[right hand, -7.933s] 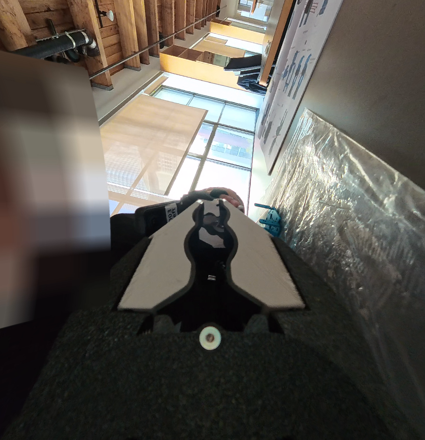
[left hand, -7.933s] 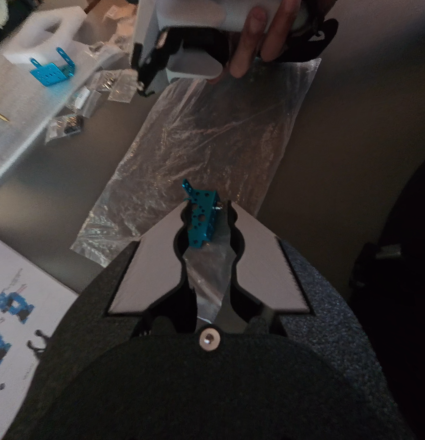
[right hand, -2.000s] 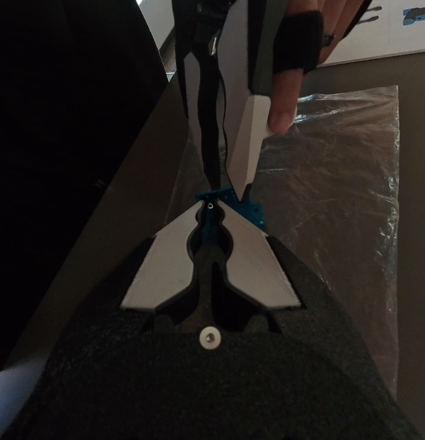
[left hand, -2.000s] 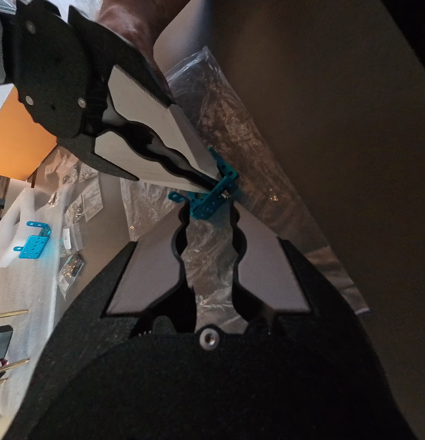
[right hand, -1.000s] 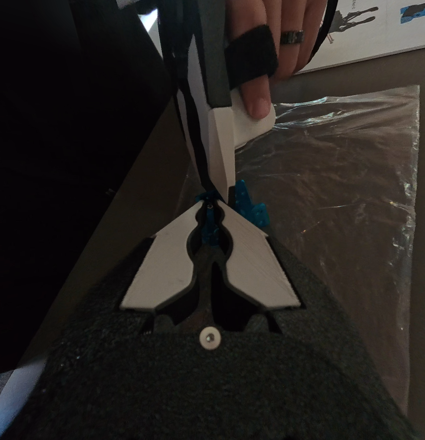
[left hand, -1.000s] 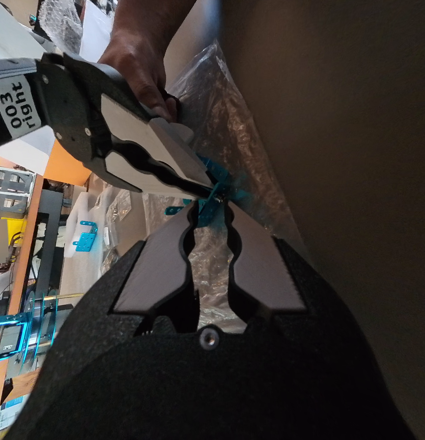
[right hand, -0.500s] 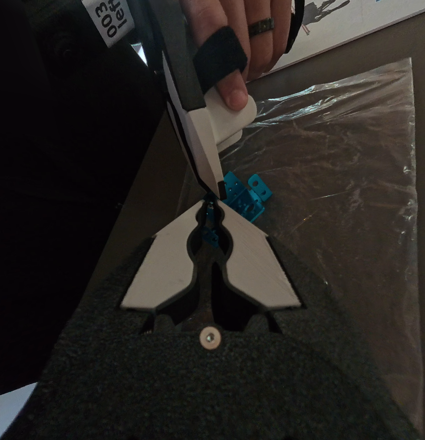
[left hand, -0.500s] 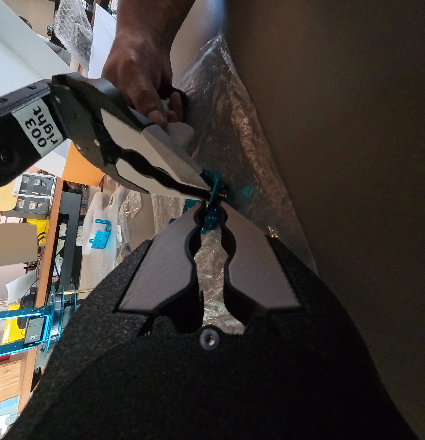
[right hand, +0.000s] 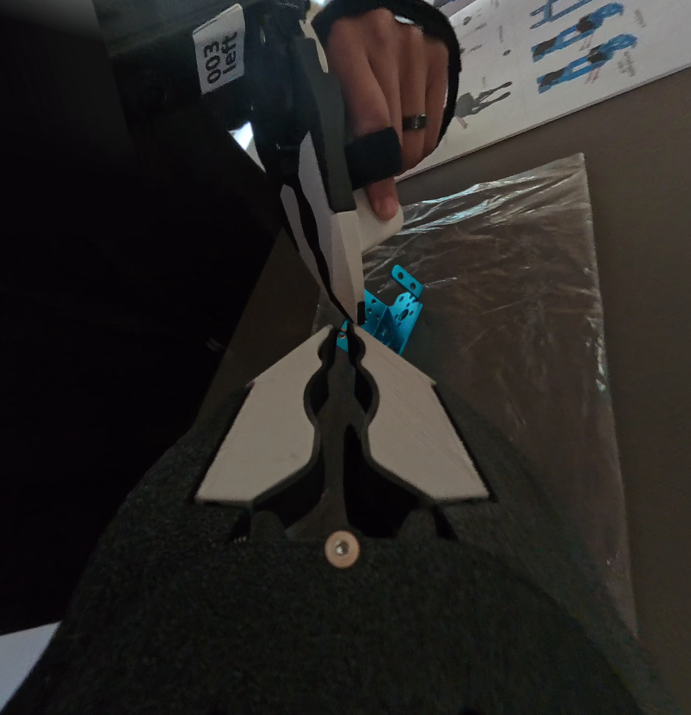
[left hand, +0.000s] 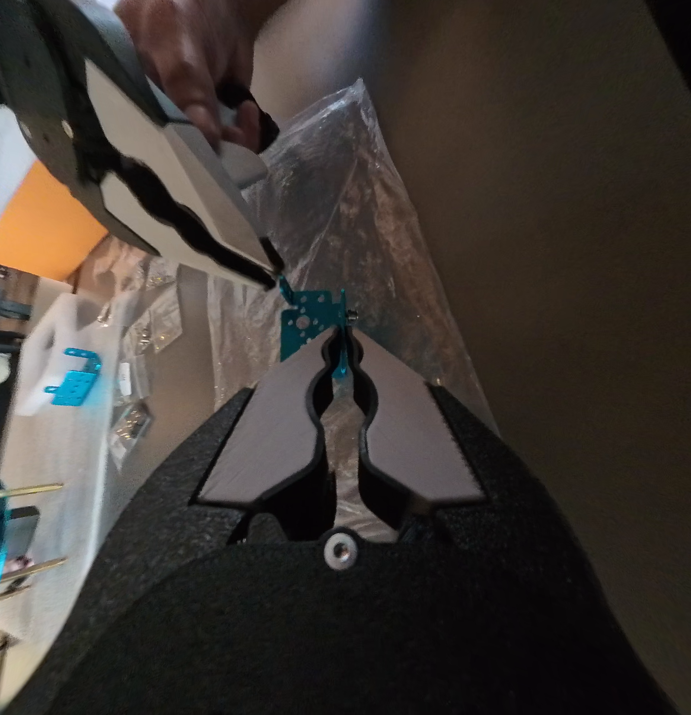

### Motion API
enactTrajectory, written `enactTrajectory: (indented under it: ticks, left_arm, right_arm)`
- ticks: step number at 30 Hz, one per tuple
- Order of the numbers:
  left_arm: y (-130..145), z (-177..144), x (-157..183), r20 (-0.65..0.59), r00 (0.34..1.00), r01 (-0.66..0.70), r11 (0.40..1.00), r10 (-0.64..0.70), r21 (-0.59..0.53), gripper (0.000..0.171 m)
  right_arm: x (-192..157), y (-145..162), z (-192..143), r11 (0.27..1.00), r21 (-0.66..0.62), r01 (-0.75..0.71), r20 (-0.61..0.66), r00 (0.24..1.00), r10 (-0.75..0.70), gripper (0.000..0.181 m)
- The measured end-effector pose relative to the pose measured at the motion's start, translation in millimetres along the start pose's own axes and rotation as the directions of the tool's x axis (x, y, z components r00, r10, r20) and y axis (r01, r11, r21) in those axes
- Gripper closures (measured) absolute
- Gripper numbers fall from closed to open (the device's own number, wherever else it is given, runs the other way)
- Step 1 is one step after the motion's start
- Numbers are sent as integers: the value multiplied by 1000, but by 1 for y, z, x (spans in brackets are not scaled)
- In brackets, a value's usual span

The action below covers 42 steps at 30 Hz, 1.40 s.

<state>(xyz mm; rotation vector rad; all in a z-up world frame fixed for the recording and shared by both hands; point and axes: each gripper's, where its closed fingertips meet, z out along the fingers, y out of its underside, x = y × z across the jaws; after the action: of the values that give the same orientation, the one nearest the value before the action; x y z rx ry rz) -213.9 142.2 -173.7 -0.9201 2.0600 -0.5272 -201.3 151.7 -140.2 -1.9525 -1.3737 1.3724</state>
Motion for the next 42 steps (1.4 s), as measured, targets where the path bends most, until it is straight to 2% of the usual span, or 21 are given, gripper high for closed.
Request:
enactTrajectory:
  ticks: [4,7,11,15,19,22,24,30,34,36,38,42]
  left_arm:
    - [0,3,5,-105,987,120,993,-121,-16,170]
    - [-2,3,2,-161,967,197,980,-196,-6,170]
    - [1,4,0,-212,945,247,968,-249,-37,170]
    - [3,5,-1,-254,915,310,949,-312,-49,170]
    - [2,6,-3,-237,913,330,943,-333,-54,169]
    - [2,5,-4,-203,911,354,933,-359,-63,149]
    - [2,4,-3,-176,908,375,925,-379,-61,146]
    - [2,6,-4,-76,889,450,892,-452,-48,144]
    - [-1,0,-9,-19,859,511,859,-512,-16,145]
    - [3,-6,-7,-25,851,524,852,-524,-22,152]
    - [9,-7,-5,-29,854,519,855,-519,-21,156]
    - [10,-3,-1,-62,882,467,884,-468,-31,162]
  right_arm:
    - [-8,4,-12,1000,29,-7,-48,999,9,178]
    - [-1,29,-13,998,-70,0,-176,984,-12,178]
    - [8,51,-13,979,-198,45,-332,937,-110,177]
    - [2,52,-7,972,-222,77,-342,927,-152,177]
    - [7,55,-7,974,-219,57,-347,929,-132,177]
    - [11,61,-6,969,-242,53,-358,923,-140,177]
    - [12,63,-5,965,-257,60,-365,918,-154,178]
    - [12,60,-7,971,-229,74,-378,912,-159,172]
    - [6,39,-8,986,-143,89,-443,885,-144,166]
    - [4,32,-3,989,-111,94,-503,854,-137,163]
    - [5,33,1,992,-96,83,-558,821,-123,163]
    - [3,35,1,999,17,27,-589,808,-12,162]
